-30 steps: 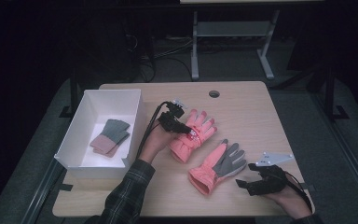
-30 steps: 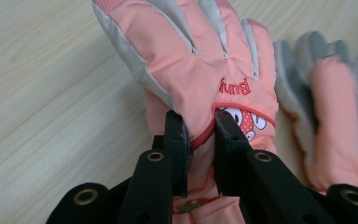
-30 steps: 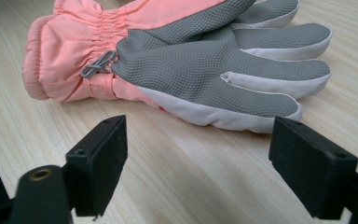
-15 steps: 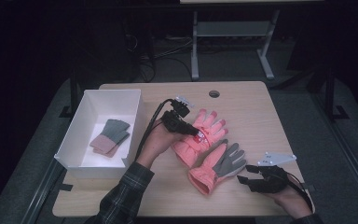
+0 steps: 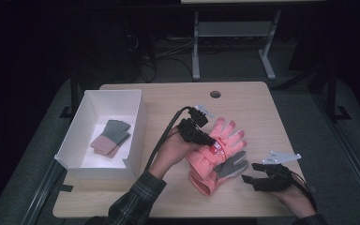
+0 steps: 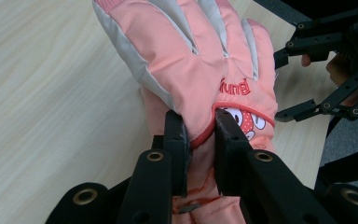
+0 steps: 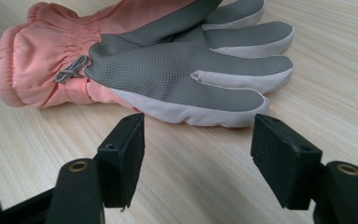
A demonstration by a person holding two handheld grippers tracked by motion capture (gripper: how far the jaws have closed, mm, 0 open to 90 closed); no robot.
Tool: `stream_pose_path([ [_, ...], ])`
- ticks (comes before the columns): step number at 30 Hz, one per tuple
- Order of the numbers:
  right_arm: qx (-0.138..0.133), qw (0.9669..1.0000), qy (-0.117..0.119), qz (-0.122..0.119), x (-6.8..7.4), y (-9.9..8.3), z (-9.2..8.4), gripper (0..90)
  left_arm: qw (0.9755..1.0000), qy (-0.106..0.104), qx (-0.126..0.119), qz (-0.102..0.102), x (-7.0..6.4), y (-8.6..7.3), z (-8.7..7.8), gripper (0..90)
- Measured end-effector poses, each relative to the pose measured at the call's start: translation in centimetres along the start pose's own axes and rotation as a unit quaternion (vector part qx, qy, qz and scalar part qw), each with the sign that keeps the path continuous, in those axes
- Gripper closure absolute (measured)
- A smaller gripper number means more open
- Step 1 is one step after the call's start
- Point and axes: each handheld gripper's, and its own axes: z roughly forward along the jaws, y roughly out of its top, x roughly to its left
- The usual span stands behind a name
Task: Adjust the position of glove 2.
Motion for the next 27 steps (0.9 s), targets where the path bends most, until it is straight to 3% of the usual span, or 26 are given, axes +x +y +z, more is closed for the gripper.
stream_pose_path([
  [10, -0.001, 1.0, -0.001, 0.002, 0.0, 0.0, -0.1, 34.2, 0.9996, -0.004, 0.026, 0.005, -1.1, -0.5, 2.6, 76.7],
  [18, 0.002, 1.0, 0.001, 0.0, -0.1, -0.1, -0.2, 32.6, 0.9991, 0.014, 0.039, 0.014, -1.4, -0.9, 4.5, 72.3],
  [22, 0.001, 1.0, 0.0, 0.001, 0.0, -0.1, -0.3, 31.6, 0.9986, 0.025, 0.039, 0.026, -1.5, -1.0, 4.8, 62.3],
  [27, -0.001, 1.0, -0.003, -0.002, 0.2, 0.1, -0.4, 24.7, 0.9983, 0.034, 0.026, 0.04, -1.3, -1.0, 4.4, 35.4],
])
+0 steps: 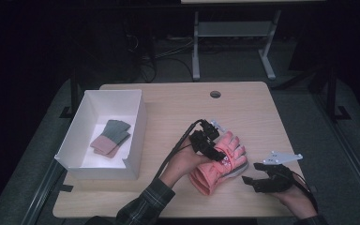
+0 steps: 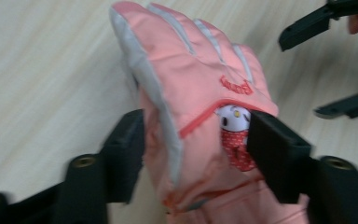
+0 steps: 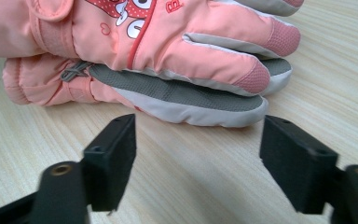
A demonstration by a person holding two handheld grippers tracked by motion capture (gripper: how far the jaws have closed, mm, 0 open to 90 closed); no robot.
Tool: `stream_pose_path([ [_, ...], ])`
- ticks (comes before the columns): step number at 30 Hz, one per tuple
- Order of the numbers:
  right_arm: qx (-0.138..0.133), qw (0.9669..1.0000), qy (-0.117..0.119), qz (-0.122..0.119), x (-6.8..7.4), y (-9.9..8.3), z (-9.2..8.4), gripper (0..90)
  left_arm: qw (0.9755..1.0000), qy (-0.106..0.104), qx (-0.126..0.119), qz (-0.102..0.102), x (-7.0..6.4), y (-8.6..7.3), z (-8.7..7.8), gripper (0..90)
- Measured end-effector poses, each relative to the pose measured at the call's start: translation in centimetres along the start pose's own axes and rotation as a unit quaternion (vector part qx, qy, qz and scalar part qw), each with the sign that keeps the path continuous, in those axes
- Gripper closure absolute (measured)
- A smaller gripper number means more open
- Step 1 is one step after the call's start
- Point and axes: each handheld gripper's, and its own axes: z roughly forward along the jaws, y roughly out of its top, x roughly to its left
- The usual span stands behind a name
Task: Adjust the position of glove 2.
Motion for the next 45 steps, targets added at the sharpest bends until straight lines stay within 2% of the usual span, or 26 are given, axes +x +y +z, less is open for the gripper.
stream_pose_path([
  [2, -0.003, 0.9999, 0.014, 0.004, 0.1, 0.1, -0.2, 24.8, 0.9999, 0.004, -0.011, 0.002, 0.1, 0.0, -0.4, 27.7],
  [5, -0.01, 0.9997, 0.019, 0.004, 0.2, 0.2, -0.4, 36.6, 0.9997, 0.001, -0.021, 0.009, 0.4, 0.0, -1.5, 24.5],
  [10, -0.028, 0.9991, 0.031, 0.009, 0.2, 0.7, -1.0, 68.8, 0.9995, 0.008, -0.028, 0.013, 1.2, -0.7, -2.7, 22.1],
  [12, -0.041, 0.9986, 0.031, 0.003, 0.3, 1.2, -1.2, 80.7, 0.9995, 0.007, -0.028, 0.013, 1.6, -1.0, -3.1, 21.3],
  [14, -0.049, 0.9981, 0.037, 0.004, 0.4, 1.7, -1.3, 90.0, 0.9994, 0.006, -0.032, 0.009, 1.9, -1.4, -3.3, 21.0],
  [17, -0.064, 0.997, 0.043, -0.005, 0.5, 2.8, -1.1, 90.0, 0.9995, 0.007, -0.026, 0.014, 2.2, -1.7, -3.5, 20.2],
  [20, -0.065, 0.9968, 0.046, -0.008, 0.7, 3.7, -0.4, 90.0, 0.9994, 0.004, -0.034, 0.01, 2.5, -2.0, -3.5, 20.0],
  [21, -0.063, 0.9968, 0.047, -0.011, 0.8, 3.9, -0.1, 90.0, 0.9994, 0.005, -0.031, 0.015, 2.7, -2.0, -3.6, 20.0],
  [23, -0.06, 0.997, 0.047, -0.015, 1.0, 4.2, 0.5, 90.0, 0.9993, 0.002, -0.038, 0.006, 2.6, -2.0, -3.5, 20.0],
  [27, -0.057, 0.9971, 0.047, -0.017, 1.2, 4.6, 1.4, 90.0, 0.9992, -0.001, -0.04, 0.01, 2.7, -1.9, -3.4, 20.0],
  [29, -0.053, 0.9973, 0.047, -0.019, 1.2, 4.6, 2.0, 90.0, 0.9992, -0.003, -0.039, 0.011, 2.7, -1.8, -3.3, 20.0],
  [34, -0.021, 0.9983, 0.051, -0.02, 1.6, 4.2, 3.7, 90.0, 0.9992, -0.003, -0.036, 0.016, 2.6, -1.6, -2.7, 19.7],
  [35, -0.018, 0.9983, 0.051, -0.022, 1.6, 4.2, 4.0, 90.0, 0.9992, -0.003, -0.038, 0.012, 2.4, -1.6, -2.5, 19.6],
  [40, -0.006, 0.9984, 0.048, -0.031, 1.9, 4.2, 5.1, 90.0, 0.9992, -0.006, -0.031, 0.024, 2.3, -1.4, -2.0, 19.2],
  [45, 0.0, 0.9984, 0.046, -0.033, 2.1, 4.1, 5.5, 90.0, 0.9994, -0.017, -0.02, 0.023, 2.0, -1.3, -0.4, 18.3],
])
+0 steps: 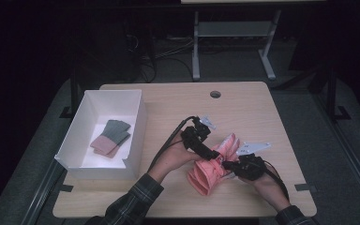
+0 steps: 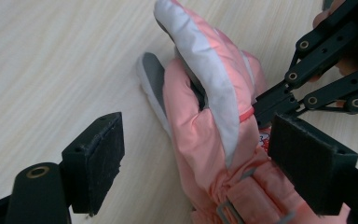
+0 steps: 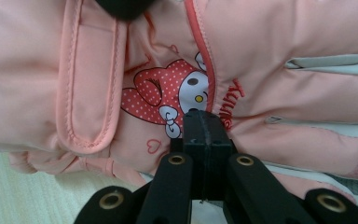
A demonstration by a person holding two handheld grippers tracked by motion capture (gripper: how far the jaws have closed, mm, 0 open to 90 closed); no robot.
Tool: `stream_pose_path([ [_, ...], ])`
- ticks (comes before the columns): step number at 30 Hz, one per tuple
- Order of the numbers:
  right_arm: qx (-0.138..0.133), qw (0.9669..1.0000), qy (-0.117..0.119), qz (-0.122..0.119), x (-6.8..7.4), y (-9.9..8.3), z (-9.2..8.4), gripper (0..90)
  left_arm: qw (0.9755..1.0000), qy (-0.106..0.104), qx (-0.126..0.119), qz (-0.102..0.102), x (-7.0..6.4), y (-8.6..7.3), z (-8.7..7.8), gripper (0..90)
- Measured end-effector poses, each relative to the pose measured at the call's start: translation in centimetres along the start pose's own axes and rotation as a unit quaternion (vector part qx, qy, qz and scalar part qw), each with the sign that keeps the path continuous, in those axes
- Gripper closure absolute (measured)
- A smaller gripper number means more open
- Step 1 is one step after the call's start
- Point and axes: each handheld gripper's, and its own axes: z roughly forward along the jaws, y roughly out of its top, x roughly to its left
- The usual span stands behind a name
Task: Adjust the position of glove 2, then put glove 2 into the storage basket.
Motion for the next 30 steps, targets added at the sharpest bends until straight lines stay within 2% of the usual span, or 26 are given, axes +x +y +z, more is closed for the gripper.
stream_pose_path([
  [2, 0.002, 1.0, 0.0, 0.003, 0.0, -0.1, 0.1, 90.0, 1.0, -0.004, 0.009, 0.002, 0.0, -0.1, 0.6, 18.2],
  [8, 0.006, 1.0, -0.004, -0.001, 0.1, -0.1, 0.2, 90.0, 0.9996, -0.017, 0.02, -0.014, 0.2, -0.8, 2.1, 18.2],
  [9, 0.006, 1.0, -0.004, -0.002, 0.1, -0.1, 0.3, 90.0, 0.9995, -0.017, 0.026, -0.012, 0.2, -1.0, 2.5, 18.2],
  [10, 0.007, 1.0, -0.004, -0.002, 0.2, -0.1, 0.3, 90.0, 0.9992, -0.021, 0.032, -0.013, 0.4, -1.2, 2.9, 18.2],
  [12, 0.011, 0.9999, -0.005, -0.003, 0.2, -0.1, 0.3, 90.0, 0.9986, -0.036, 0.033, -0.021, 0.7, -1.6, 3.2, 18.3],
  [16, 0.011, 0.9999, -0.007, -0.004, 0.2, -0.1, 0.5, 90.0, 0.9977, -0.053, 0.033, -0.028, 1.3, -2.1, 3.7, 18.4],
  [18, 0.012, 0.9999, -0.008, -0.005, 0.2, -0.2, 0.5, 90.0, 0.9966, -0.066, 0.03, -0.04, 1.5, -2.4, 4.0, 18.9],
  [23, 0.018, 0.9998, -0.009, -0.007, 0.3, -0.2, 0.6, 90.0, 0.9936, -0.098, 0.031, -0.047, 1.7, -2.8, 4.5, 23.3],
  [30, 0.021, 0.9997, -0.007, -0.01, 0.2, -0.3, 0.8, 90.0, 0.9875, -0.14, 0.038, -0.063, 1.9, -3.0, 5.3, 29.0],
])
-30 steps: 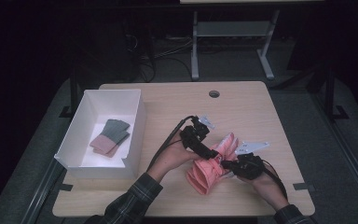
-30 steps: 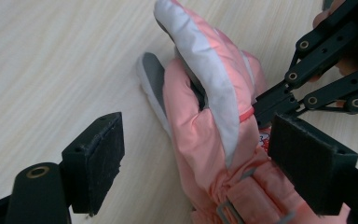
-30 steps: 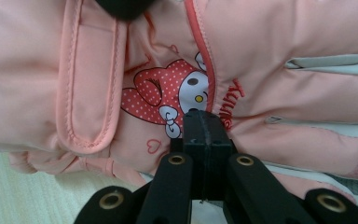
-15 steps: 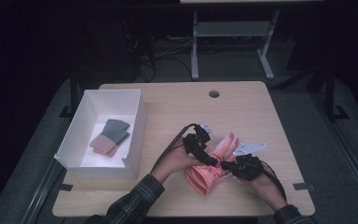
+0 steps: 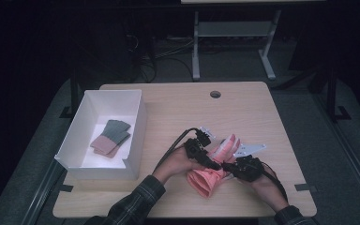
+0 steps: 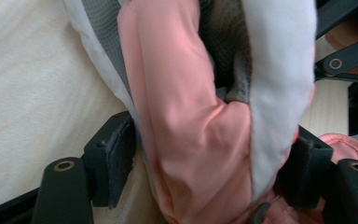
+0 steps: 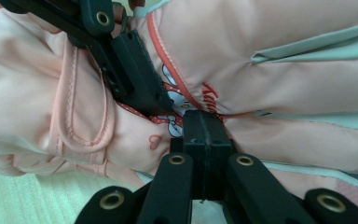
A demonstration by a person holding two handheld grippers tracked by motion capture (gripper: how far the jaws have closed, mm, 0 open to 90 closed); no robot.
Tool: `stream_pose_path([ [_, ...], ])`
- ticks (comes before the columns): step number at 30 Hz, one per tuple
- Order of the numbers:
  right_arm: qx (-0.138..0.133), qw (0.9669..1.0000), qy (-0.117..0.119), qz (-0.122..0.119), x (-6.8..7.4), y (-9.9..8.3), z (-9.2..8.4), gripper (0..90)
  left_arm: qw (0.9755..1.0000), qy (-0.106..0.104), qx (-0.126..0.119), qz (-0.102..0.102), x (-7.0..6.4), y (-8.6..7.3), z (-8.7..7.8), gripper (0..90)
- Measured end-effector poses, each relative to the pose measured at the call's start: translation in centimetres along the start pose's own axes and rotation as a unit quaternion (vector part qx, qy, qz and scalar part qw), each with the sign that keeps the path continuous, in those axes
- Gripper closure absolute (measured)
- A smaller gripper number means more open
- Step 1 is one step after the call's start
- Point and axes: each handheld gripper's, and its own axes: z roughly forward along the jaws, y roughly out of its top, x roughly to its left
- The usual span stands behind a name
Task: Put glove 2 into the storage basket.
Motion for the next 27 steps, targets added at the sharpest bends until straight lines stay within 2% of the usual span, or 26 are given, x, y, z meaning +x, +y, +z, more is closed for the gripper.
stream_pose_path([
  [5, 0.001, 1.0, -0.002, -0.002, 0.0, -0.1, 0.1, 90.0, 0.9997, -0.018, -0.002, -0.015, 0.1, -0.1, 0.4, 31.5],
  [9, 0.002, 1.0, -0.005, -0.004, 0.0, -0.1, 0.2, 90.0, 0.9996, -0.027, 0.004, -0.012, 0.3, -0.1, 0.4, 36.0],
  [13, 0.001, 1.0, -0.003, -0.002, 0.0, -0.1, 0.2, 90.0, 0.9991, -0.036, 0.004, -0.024, 0.5, -0.2, 0.4, 44.6],
  [17, -0.009, 0.9998, 0.014, 0.013, -0.4, -0.2, -0.5, 89.8, 0.999, -0.039, -0.006, -0.019, 0.6, -0.5, 0.4, 53.8],
  [18, -0.015, 0.9997, 0.018, 0.007, -0.6, -0.3, -0.8, 86.1, 0.9991, -0.037, -0.005, -0.02, 0.5, -0.5, 0.4, 55.0],
  [20, -0.023, 0.9992, 0.027, 0.016, -0.6, -0.5, -1.6, 80.4, 0.9995, -0.028, -0.008, -0.015, 0.2, -0.4, 0.3, 58.3],
  [23, -0.034, 0.9989, 0.025, 0.022, -0.7, -0.9, -2.6, 69.6, 0.9996, -0.024, -0.007, -0.012, 0.1, -0.4, 0.1, 62.1],
  [27, -0.042, 0.9983, 0.023, 0.035, -0.8, -1.5, -3.6, 55.4, 0.9988, -0.03, -0.026, -0.029, 0.1, -0.6, -0.3, 63.4],
])
